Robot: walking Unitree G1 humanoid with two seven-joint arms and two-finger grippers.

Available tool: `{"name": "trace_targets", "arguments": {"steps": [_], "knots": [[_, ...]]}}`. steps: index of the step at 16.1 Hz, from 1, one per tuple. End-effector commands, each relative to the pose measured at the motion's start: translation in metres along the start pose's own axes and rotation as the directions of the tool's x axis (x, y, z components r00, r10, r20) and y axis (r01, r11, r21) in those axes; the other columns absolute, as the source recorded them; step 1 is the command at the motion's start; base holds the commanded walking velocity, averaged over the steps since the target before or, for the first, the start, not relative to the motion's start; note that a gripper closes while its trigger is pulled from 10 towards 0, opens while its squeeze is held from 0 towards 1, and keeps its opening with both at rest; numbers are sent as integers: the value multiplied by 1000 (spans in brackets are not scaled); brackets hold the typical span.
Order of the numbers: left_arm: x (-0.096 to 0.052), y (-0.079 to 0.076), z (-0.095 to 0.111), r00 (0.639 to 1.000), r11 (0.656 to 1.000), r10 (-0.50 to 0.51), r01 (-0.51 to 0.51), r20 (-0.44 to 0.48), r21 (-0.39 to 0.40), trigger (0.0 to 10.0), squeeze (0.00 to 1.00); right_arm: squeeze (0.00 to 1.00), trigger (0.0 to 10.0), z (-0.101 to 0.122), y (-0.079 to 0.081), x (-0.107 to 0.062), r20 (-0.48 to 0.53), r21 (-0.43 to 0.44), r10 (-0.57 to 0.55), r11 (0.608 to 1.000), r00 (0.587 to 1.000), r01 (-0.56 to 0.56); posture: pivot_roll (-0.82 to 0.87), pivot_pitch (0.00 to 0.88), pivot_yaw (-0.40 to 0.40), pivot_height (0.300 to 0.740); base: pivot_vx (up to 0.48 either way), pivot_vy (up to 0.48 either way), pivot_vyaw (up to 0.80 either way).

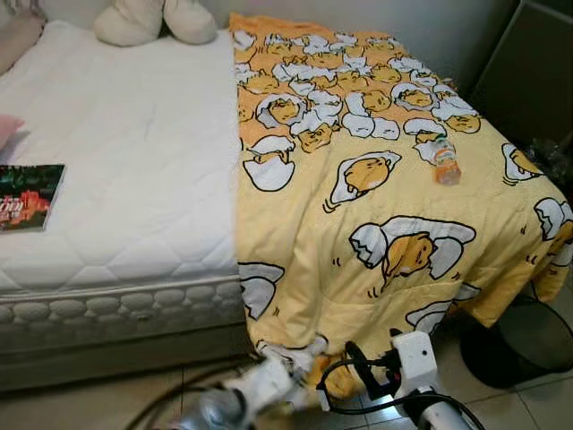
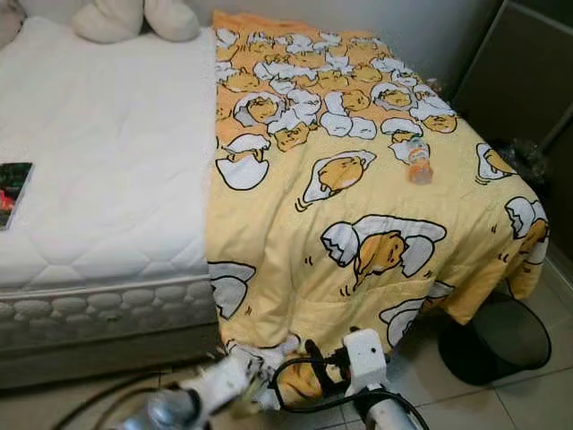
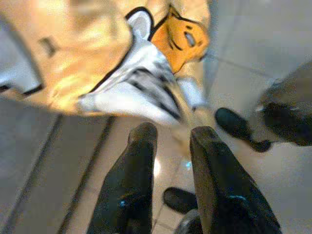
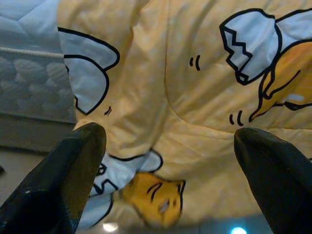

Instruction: Clean up the room

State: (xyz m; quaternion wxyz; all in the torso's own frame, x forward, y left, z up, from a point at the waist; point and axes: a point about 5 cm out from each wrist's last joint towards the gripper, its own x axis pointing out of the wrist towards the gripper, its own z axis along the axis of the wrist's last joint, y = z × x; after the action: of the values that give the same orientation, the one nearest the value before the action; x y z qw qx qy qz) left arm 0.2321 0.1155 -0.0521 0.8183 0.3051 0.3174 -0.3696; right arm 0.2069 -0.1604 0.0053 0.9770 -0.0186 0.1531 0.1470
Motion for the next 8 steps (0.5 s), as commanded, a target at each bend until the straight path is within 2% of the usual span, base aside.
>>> {"name": "trace_targets", "arguments": {"steps": [1,2,3,5,7,8], "knots": [[-2,-1,-7,1000,1000,16,-17,-11,-19,10000,1000,0,10000,-5,-5,-4,-15,15,-30,999,999,30,16,71,-59,740,0,0,0],[-11,28,-10,987,980,160,-156,22,-127,10000,1000,0,10000,0,-7,-1,10,28,-59,998,998,59,31,30,-42,740,0,0,0],[-19,50,-9,962,942,268,-250,58,-222,10000,1000,0,10000,6,-9,2,38,38,-80,996,996,78,41,9,-34,740,0,0,0],[-28,70,-6,937,914,333,-293,105,-281,10000,1000,0,10000,14,-12,11,64,48,-100,994,993,97,65,0,-12,740,0,0,0],[-32,76,-8,927,907,358,-317,113,-278,10000,1000,0,10000,17,-15,17,78,55,-126,991,989,122,87,0,4,740,0,0,0],[-36,90,3,873,839,465,-380,150,-388,10000,1000,0,10000,27,-22,24,110,60,-175,984,978,170,93,0,8,740,0,0,0]]}}
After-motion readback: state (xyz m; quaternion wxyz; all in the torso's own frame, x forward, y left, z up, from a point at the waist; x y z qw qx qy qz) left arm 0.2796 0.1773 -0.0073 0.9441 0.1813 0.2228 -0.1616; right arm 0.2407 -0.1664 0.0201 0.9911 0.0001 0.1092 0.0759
